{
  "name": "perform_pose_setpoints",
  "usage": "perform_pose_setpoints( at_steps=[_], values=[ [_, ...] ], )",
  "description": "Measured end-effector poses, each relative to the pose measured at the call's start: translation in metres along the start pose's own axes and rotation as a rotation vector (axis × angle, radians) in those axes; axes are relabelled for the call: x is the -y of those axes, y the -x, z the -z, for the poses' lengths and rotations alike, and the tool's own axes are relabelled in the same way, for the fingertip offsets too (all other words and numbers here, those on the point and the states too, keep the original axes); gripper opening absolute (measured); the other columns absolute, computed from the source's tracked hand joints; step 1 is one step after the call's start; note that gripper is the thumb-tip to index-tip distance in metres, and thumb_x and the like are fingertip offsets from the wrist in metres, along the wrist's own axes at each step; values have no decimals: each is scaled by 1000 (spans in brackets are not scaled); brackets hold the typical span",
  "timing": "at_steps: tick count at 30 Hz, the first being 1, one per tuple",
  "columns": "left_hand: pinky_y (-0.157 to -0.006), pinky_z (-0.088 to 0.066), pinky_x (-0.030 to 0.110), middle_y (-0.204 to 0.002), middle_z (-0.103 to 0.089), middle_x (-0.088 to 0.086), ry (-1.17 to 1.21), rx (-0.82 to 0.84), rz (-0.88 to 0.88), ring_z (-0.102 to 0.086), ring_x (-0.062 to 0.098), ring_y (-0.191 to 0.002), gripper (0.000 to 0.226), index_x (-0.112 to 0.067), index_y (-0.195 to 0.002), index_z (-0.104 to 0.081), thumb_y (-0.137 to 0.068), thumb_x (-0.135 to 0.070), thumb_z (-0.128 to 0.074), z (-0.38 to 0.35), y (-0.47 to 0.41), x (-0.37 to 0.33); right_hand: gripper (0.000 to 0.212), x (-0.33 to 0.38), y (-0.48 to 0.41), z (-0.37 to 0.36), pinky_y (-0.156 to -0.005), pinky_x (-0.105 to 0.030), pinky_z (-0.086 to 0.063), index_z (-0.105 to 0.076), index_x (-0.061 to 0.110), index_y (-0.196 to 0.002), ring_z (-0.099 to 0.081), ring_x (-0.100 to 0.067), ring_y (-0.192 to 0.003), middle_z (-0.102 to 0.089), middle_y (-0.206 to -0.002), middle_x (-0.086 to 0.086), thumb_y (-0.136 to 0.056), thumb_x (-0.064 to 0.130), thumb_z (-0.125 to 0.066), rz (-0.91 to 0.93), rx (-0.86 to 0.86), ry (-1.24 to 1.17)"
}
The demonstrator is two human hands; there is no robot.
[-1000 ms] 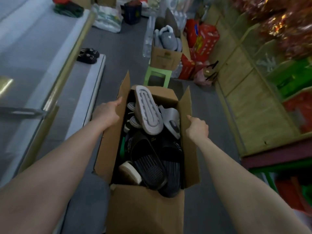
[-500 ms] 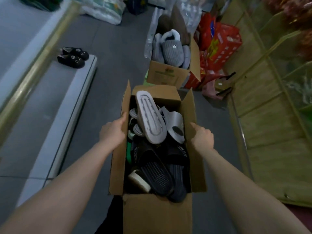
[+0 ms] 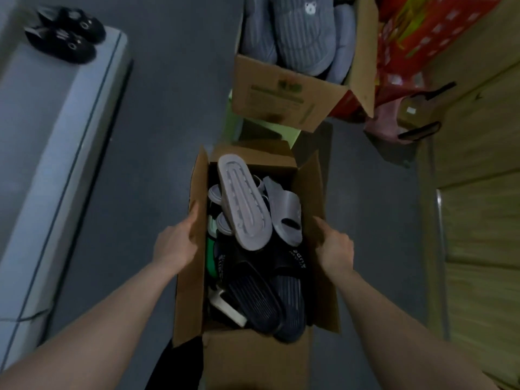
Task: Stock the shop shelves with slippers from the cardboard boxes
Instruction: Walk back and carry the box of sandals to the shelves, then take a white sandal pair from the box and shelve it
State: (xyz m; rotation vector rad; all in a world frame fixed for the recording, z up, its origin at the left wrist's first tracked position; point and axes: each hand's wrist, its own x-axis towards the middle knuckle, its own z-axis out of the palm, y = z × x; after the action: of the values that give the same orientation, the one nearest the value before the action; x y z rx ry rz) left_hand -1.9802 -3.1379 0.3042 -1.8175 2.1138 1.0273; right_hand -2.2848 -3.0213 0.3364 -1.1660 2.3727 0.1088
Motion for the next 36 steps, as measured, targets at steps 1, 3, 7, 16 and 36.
perform_pose_setpoints(
  at_steps=[1, 3, 7, 16, 36],
  values=[
    [-54, -56, 31, -129, -61, 13, 11, 7, 4, -65, 19, -66, 91, -50, -149, 2, -92, 0, -47, -11, -11, 1, 69, -7, -13, -11, -84, -33, -49, -36, 31, -150, -65, -29, -92, -71, -108, -12, -91, -2, -50, -2, 8, 0],
    [-63, -56, 29, -138, -55, 10, 29, 18, 12, -67, 21, -84, 88, -50, -149, 3, -93, -2, -46, -33, -32, 5, 71, -20, -38, -33, -82, -31, -50, -34, 32, -151, -65, -26, -87, -71, -105, -11, -91, -1, -54, -3, 18, 20],
    [-61, -49, 26, -135, -58, 11, 21, 7, 10, -62, 18, -77, 82, -47, -150, 2, -97, -9, -49, -77, -66, 13, 68, -47, -78, -79, -81, -28, -50, -33, 34, -151, -63, -23, -84, -70, -105, -11, -93, 4, -53, -14, 50, 20],
    [-60, -49, 21, -110, -62, 13, 116, 187, 99, -55, 12, -61, 90, -35, -153, 0, -91, 11, -46, -153, -105, 50, 56, -70, -114, -170, -99, -31, -46, -40, 30, -148, -61, -24, -110, -61, -131, -10, -99, 3, -42, -161, 205, 32],
    [-79, -42, 27, -118, -54, 17, 197, -14, -175, -53, 26, -101, 74, -17, -153, -23, -90, -3, -59, -182, -127, -27, 66, -9, -153, -180, -101, -36, -41, -34, 12, -152, -49, -33, -123, -49, -141, -17, -92, 5, -59, 158, 152, -180]
  ],
)
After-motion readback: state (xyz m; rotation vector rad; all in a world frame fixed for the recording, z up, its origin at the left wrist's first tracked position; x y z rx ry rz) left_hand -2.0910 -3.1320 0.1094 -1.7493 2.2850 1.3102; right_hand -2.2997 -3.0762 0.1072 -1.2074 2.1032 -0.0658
